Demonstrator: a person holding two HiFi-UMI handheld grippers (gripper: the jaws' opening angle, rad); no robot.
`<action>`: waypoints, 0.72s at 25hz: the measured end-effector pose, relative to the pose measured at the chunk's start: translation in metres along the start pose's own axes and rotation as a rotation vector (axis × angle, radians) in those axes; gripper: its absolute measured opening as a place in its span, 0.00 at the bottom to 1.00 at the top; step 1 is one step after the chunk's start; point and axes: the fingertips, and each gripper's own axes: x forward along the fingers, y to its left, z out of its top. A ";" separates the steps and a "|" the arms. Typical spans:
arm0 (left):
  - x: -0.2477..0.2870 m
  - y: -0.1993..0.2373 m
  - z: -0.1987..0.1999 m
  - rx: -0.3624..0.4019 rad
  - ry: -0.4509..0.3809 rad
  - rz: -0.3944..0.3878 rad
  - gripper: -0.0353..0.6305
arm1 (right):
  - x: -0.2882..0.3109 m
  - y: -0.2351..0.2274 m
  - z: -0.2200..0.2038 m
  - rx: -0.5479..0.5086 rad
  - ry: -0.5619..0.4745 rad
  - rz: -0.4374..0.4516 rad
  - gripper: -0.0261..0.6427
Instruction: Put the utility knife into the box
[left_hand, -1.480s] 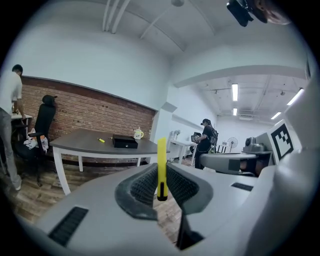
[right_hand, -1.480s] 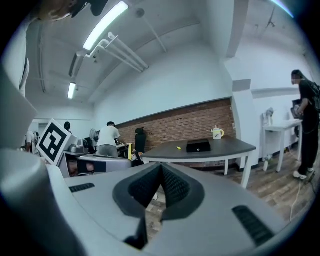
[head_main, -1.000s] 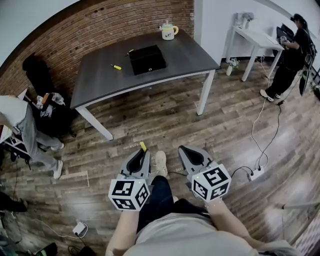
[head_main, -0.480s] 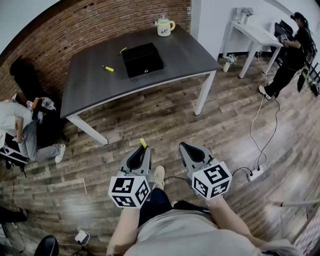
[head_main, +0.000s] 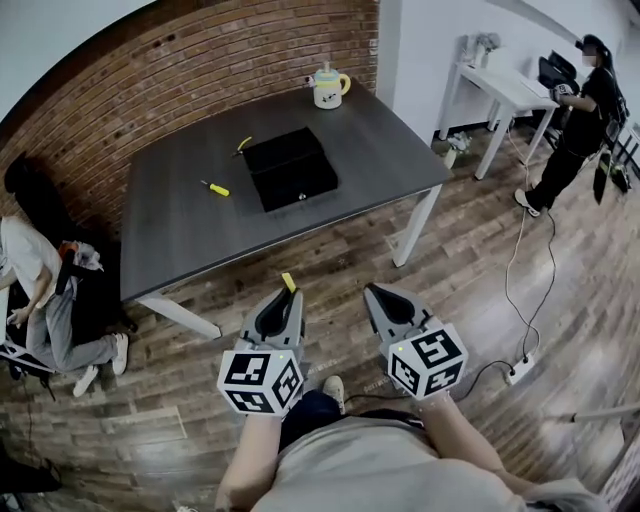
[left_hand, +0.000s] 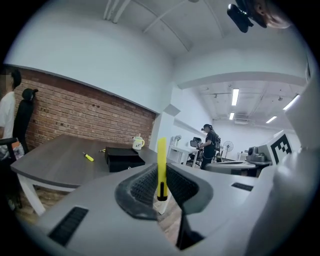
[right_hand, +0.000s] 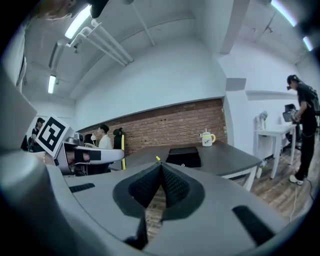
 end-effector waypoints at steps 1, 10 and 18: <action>0.007 0.008 0.006 0.003 -0.006 -0.006 0.15 | 0.010 -0.002 0.005 -0.001 -0.007 -0.007 0.05; 0.033 0.043 0.007 -0.042 0.010 -0.022 0.15 | 0.047 -0.011 0.010 0.037 0.018 -0.031 0.05; 0.048 0.073 0.001 -0.066 0.041 0.016 0.15 | 0.080 -0.020 0.009 0.052 0.040 -0.015 0.05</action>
